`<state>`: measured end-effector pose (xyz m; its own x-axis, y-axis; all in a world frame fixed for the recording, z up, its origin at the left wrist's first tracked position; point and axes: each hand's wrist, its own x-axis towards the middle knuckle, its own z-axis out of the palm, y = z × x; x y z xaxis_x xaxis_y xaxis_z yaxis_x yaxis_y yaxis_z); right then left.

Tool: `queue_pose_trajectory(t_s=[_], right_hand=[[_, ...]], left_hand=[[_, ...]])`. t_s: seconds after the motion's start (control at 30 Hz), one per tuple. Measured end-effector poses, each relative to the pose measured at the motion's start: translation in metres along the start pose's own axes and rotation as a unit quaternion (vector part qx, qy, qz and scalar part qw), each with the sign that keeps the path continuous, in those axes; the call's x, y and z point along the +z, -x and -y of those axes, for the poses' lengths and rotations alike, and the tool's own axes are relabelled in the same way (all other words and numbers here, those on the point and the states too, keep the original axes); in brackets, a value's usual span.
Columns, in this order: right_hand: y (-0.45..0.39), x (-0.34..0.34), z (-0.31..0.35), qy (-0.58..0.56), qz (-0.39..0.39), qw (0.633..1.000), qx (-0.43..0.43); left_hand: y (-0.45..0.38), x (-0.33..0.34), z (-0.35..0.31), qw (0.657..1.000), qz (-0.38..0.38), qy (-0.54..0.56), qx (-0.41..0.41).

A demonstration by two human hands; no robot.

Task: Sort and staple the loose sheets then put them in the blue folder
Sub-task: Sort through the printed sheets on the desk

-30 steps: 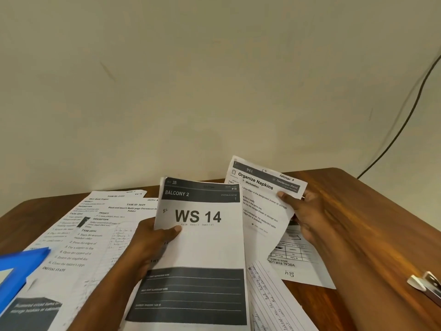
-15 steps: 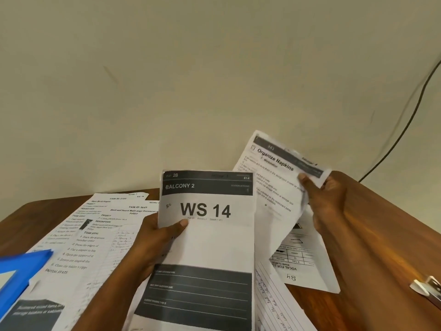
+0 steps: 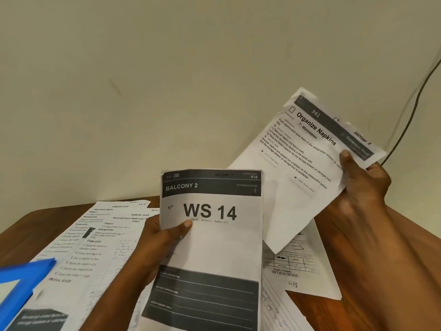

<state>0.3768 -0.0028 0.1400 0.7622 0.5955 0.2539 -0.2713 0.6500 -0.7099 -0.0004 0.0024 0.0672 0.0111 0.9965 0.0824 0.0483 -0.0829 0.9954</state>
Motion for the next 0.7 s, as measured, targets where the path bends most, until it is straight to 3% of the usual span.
queue_pose_trajectory(t_s=[0.13, 0.33, 0.7], right_hand=[[0.003, 0.000, -0.005, -0.017, 0.039, 0.998, 0.043], [0.012, 0.003, -0.031, 0.062, 0.121, 0.988, 0.076], [0.057, 0.022, -0.046, 0.122, 0.267, 0.938, 0.182]], left_hand=[[0.000, 0.002, -0.001, 1.000, 0.001, 0.017, 0.006], [0.000, 0.003, -0.003, 1.000, -0.002, 0.024, 0.015], [0.005, 0.005, -0.003, 1.000, -0.002, 0.015, 0.026]])
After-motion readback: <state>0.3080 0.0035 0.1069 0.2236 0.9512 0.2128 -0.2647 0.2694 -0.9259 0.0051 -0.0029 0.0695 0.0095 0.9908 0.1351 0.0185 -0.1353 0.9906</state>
